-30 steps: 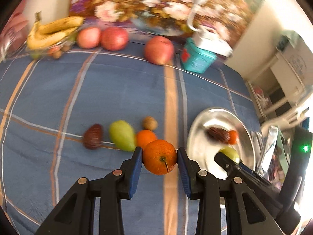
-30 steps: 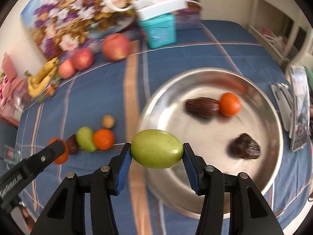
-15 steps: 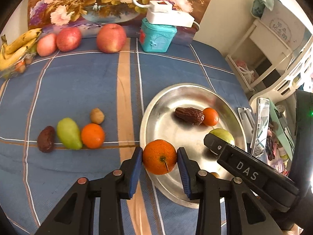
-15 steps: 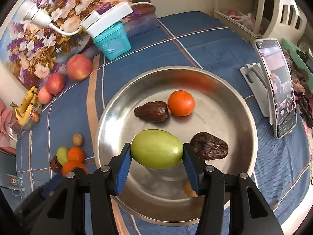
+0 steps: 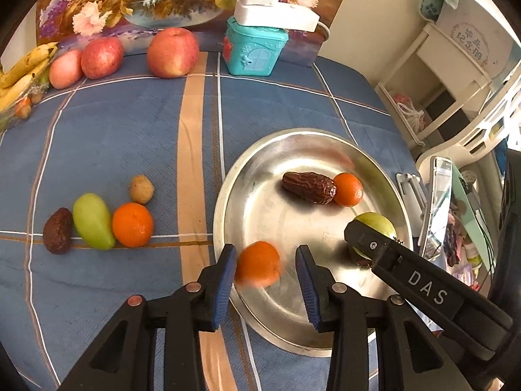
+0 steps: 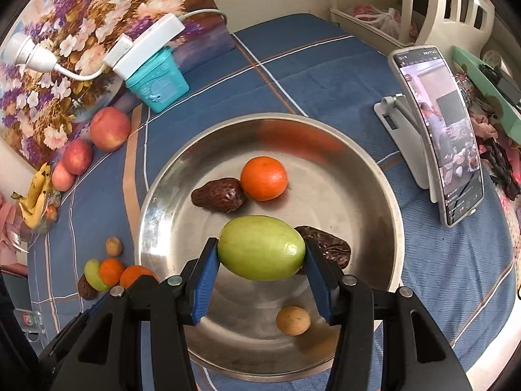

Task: Organize fruits
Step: 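Carry the tangerine with the left tool while the right tool carries the pear, both releasing into the plate, then move both open tools back, the left tool approaching the dark brown fruit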

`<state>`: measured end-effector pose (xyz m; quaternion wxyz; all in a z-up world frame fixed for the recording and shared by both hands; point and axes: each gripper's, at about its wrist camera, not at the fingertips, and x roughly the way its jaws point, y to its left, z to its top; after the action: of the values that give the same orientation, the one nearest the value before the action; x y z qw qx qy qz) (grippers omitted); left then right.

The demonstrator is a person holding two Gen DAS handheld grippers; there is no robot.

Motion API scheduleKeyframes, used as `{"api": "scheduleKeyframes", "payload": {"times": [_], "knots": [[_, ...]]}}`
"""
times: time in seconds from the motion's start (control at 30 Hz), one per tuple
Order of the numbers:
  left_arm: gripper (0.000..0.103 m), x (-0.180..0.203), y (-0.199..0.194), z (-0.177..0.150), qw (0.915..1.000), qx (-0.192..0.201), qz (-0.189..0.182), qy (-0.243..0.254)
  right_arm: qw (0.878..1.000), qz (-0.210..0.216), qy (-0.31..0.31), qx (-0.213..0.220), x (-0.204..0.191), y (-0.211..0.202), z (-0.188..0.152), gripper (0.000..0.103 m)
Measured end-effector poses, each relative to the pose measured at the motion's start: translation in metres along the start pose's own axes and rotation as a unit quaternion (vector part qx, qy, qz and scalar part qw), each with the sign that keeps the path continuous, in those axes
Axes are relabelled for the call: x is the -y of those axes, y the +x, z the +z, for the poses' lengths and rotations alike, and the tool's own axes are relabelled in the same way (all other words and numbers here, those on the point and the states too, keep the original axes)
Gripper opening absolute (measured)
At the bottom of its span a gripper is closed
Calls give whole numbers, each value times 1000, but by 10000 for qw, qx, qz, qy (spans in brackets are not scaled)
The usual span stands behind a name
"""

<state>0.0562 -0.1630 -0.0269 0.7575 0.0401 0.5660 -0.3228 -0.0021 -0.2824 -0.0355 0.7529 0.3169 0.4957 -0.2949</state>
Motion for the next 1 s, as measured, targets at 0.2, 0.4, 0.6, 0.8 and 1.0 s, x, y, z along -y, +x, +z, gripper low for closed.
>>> {"api": "scheduleKeyframes", "payload": {"times": [0.2,0.4,0.6,0.8,1.0], "knots": [[44,-3,-4,0,10000,-1,43,4,10000,56,-13,-1,-3,0,-1,54],[50,-19,-7,1,9997,-26,133,-218,9999,57,-83,-17,-7,-1,-2,54],[53,-37,-13,1,9984,-28,293,-487,9997,30,-249,16,-14,-3,-2,55],[61,-64,-24,3,9951,101,534,-826,9994,33,-351,-16,-20,-2,-5,55],[68,-103,-42,4,9872,342,988,-1206,9983,32,-576,-50,-33,0,-11,55]]}}
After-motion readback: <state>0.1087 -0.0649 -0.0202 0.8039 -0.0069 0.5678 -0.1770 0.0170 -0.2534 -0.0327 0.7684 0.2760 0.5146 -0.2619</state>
